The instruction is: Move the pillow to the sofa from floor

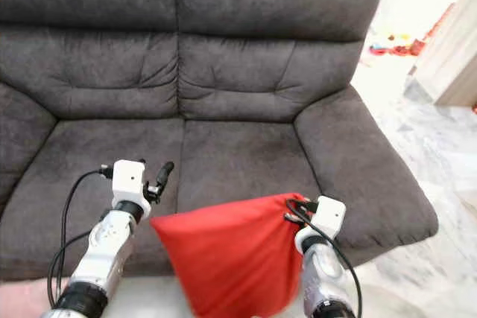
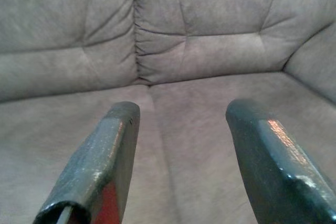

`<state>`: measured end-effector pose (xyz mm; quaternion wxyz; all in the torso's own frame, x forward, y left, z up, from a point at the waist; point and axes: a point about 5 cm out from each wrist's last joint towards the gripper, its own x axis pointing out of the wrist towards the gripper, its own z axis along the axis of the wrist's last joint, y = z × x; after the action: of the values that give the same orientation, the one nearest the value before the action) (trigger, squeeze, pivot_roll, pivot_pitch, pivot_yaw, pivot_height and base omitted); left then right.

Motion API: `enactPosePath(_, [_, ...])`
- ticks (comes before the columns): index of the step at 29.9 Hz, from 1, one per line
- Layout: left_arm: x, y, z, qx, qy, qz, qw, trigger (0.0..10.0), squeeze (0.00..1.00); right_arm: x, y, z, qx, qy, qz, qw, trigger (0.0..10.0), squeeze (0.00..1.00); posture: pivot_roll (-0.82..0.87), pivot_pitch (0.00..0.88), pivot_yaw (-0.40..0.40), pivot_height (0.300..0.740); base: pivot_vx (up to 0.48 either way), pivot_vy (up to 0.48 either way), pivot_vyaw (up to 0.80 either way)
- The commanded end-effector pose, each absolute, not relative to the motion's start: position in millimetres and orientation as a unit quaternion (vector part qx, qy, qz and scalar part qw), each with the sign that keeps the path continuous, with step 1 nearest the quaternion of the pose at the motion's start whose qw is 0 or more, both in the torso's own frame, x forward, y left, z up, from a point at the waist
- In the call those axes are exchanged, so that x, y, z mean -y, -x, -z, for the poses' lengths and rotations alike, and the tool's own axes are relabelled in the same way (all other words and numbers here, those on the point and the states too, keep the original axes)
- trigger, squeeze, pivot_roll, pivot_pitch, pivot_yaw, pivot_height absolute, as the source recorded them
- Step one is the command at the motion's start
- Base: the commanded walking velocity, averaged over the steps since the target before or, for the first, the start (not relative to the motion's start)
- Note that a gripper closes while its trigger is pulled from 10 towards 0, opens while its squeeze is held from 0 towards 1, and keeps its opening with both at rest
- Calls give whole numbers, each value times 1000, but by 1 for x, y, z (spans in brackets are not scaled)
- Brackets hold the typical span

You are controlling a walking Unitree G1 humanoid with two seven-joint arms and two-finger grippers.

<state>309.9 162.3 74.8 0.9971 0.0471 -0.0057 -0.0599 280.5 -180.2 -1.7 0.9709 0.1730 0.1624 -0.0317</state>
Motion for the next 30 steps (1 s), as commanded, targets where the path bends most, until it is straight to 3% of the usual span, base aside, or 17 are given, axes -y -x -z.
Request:
enactPosePath(1, [-161, -308, -70, -11, -38, 80, 996, 10000, 0, 187, -300, -28, -83, -150, 21, 985, 10000, 0, 100, 13, -57, 726, 0, 0, 0])
enactPosePath(8, [-168, -298, -60, -57, -76, 183, 978, 10000, 0, 176, -302, -33, -85, -99, -63, 989, 10000, 0, 107, 12, -57, 726, 0, 0, 0])
enactPosePath(14, [-171, -280, -48, -115, -122, 300, 939, 10000, 0, 168, -307, -41, -78, -74, -115, 988, 10000, 0, 115, 11, -58, 726, 0, 0, 0])
enactPosePath(25, [-181, -268, -46, -167, -173, 377, 894, 10000, 0, 157, -305, -57, -69, 12, -273, 959, 10000, 0, 116, 2, -58, 726, 0, 0, 0])
enactPosePath(30, [-183, -267, -44, -175, -188, 380, 889, 10000, 0, 157, -303, -63, -66, 17, -300, 952, 10000, 0, 112, 0, -58, 726, 0, 0, 0])
